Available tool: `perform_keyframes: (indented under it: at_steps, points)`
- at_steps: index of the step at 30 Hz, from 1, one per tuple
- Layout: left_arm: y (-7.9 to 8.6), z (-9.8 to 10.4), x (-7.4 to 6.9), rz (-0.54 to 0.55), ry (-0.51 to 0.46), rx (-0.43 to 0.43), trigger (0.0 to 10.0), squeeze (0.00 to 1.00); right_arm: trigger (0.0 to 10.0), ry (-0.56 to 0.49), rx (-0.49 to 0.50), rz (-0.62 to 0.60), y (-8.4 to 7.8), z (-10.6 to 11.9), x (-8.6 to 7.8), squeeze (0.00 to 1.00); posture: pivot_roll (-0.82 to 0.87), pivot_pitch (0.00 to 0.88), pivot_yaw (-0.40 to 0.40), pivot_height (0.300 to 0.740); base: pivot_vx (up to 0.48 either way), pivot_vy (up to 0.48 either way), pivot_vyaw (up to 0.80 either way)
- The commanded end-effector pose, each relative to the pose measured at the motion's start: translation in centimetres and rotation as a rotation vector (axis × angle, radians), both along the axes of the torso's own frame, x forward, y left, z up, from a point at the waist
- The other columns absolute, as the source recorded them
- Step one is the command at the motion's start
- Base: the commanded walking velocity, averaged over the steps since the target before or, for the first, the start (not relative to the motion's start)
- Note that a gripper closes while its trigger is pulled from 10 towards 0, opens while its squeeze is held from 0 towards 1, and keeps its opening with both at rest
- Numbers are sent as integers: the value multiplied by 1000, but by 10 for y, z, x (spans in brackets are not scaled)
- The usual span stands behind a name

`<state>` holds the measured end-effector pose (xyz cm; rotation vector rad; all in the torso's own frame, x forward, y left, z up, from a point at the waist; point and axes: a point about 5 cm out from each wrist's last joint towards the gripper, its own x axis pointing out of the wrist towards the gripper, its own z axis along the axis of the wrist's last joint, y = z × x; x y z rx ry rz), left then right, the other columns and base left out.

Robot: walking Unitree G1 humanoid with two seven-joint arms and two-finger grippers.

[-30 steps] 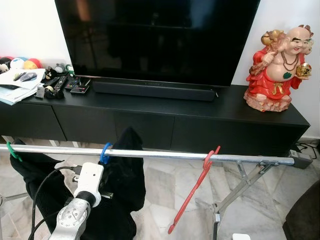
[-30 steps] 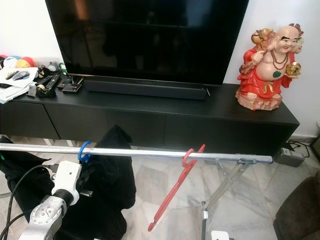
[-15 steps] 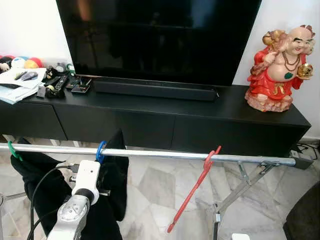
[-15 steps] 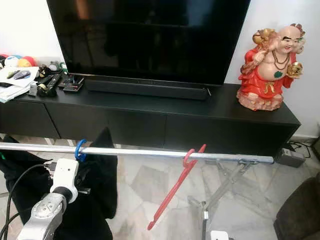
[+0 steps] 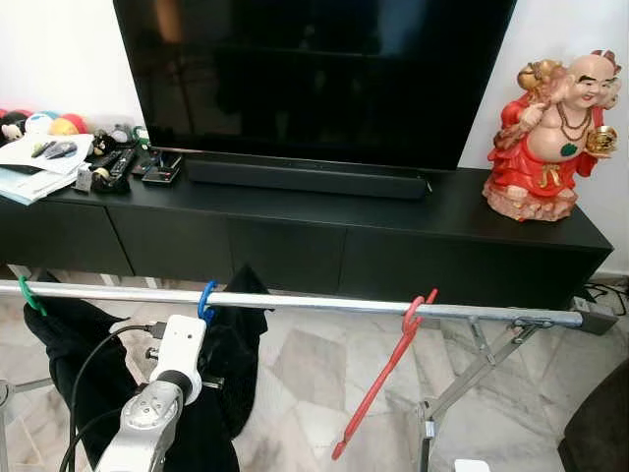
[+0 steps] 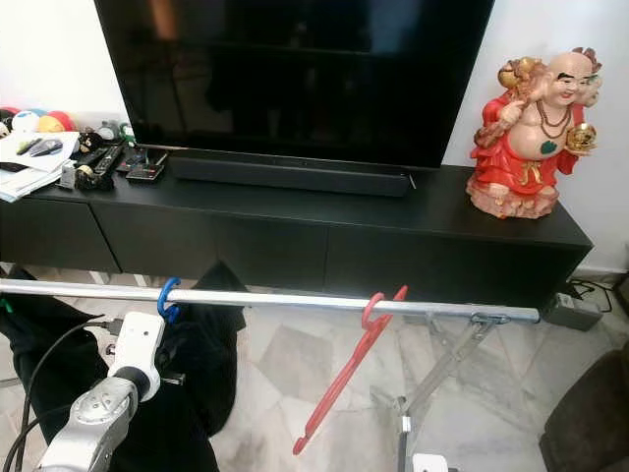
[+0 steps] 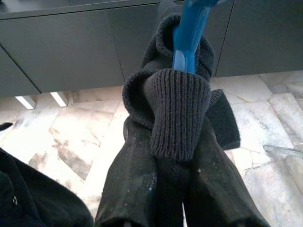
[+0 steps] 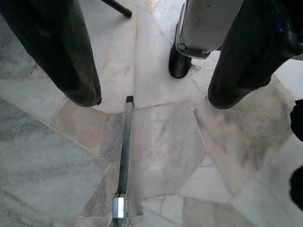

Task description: Hang hanger

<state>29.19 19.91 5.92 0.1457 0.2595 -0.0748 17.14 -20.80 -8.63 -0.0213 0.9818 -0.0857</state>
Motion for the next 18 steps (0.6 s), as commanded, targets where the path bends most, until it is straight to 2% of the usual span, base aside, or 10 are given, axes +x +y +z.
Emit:
perform_keyframes:
  at_steps: [1, 18]
  points:
    - [-2, 0, 1, -10, 9, 13, 10000, 0, 10000, 7, -3, -5, 0, -1, -1, 0, 141, 9, -28, 740, 0, 0, 0]
    - [-2, 0, 1, -10, 9, 13, 10000, 0, 10000, 7, -3, -5, 0, -1, -1, 0, 141, 9, -28, 740, 0, 0, 0]
